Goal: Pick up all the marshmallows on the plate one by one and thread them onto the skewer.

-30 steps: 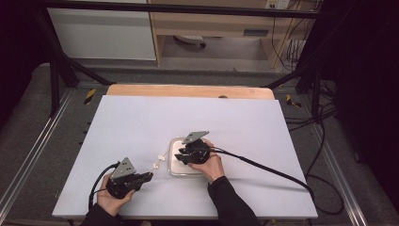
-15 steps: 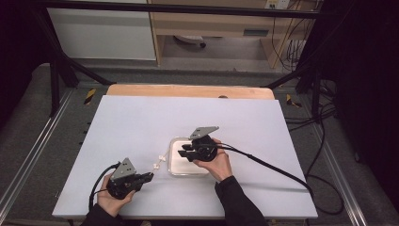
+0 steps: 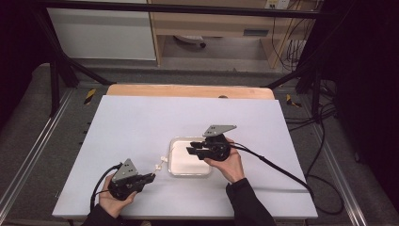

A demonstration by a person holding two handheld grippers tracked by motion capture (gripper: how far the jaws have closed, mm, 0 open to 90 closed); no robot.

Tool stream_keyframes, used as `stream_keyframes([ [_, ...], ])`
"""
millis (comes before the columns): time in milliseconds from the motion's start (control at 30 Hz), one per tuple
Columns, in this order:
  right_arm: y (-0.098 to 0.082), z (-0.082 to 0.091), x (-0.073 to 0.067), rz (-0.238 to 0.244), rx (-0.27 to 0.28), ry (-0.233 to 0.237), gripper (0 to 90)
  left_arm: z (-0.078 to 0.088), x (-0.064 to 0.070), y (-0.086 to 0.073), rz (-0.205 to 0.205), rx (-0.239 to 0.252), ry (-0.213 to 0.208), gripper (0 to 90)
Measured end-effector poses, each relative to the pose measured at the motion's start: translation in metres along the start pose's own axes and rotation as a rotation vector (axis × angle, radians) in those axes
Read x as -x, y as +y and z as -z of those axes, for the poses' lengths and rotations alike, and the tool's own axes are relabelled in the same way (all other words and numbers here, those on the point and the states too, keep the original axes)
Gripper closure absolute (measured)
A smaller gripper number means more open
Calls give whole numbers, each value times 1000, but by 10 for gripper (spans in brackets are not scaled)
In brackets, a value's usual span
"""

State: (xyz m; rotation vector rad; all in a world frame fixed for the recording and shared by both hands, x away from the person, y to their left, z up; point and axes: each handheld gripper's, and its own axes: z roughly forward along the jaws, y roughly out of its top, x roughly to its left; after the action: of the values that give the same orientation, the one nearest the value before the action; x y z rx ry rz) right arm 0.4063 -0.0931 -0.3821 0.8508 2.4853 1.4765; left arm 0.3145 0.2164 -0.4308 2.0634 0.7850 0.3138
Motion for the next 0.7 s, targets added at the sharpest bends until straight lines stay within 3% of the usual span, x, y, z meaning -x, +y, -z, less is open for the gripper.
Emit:
stream_keyframes([
  [700, 9, 32, -1, -67, 119, 60, 710, -2, 7, 3, -24, 10, -15, 879],
])
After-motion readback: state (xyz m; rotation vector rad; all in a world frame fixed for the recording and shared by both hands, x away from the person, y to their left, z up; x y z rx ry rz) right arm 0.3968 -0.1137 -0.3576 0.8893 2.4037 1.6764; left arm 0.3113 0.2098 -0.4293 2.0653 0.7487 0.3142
